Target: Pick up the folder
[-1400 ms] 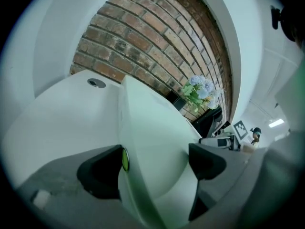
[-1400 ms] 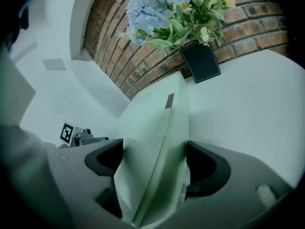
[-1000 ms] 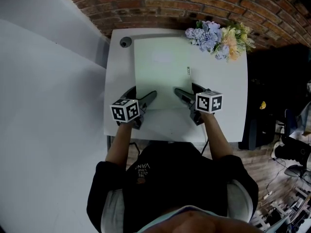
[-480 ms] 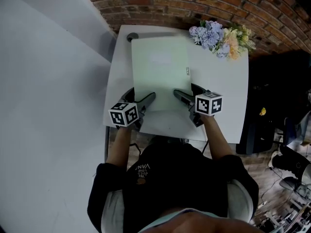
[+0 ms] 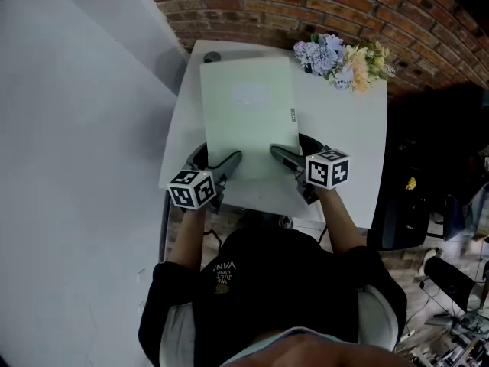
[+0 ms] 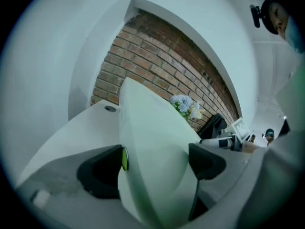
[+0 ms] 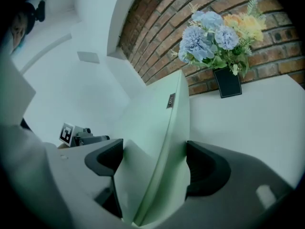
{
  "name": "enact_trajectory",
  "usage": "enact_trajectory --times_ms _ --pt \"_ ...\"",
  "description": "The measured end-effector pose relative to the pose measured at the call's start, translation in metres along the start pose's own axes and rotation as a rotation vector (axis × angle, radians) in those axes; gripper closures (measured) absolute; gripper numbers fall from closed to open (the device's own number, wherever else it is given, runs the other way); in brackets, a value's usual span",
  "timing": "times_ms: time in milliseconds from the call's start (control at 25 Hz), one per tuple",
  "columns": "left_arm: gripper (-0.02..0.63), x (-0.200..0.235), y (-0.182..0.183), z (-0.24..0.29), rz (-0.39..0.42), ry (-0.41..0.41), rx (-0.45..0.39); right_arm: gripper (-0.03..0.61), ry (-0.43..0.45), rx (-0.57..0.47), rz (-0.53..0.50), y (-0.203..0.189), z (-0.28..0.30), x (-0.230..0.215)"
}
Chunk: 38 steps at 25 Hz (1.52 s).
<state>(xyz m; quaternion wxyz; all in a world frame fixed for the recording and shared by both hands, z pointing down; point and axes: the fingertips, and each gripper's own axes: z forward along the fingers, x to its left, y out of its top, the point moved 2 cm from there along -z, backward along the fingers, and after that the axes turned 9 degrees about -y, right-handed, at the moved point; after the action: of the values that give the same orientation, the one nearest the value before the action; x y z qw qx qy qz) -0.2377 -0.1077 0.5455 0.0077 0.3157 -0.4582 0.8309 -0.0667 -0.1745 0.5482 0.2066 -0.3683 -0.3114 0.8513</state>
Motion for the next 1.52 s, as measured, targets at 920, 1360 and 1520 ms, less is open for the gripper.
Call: enact_trajectory --times_ms 920,1360,1520 --pt "0.166 -0.091 0.003 -0.042 0.103 0.042 -0.163 0.172 0.069 -0.123 -0.147 0.011 -0.089 0.031" --pt "0.166 -0.151 0.01 -0.036 0.201 -0.014 -0.213 0.172 0.028 -0.234 -0.191 0.016 -0.156 0.025" --pt "0.166 -0.171 0.012 -0.029 0.223 -0.044 -0.222 0.172 0.005 -0.271 -0.202 0.018 -0.179 0.02"
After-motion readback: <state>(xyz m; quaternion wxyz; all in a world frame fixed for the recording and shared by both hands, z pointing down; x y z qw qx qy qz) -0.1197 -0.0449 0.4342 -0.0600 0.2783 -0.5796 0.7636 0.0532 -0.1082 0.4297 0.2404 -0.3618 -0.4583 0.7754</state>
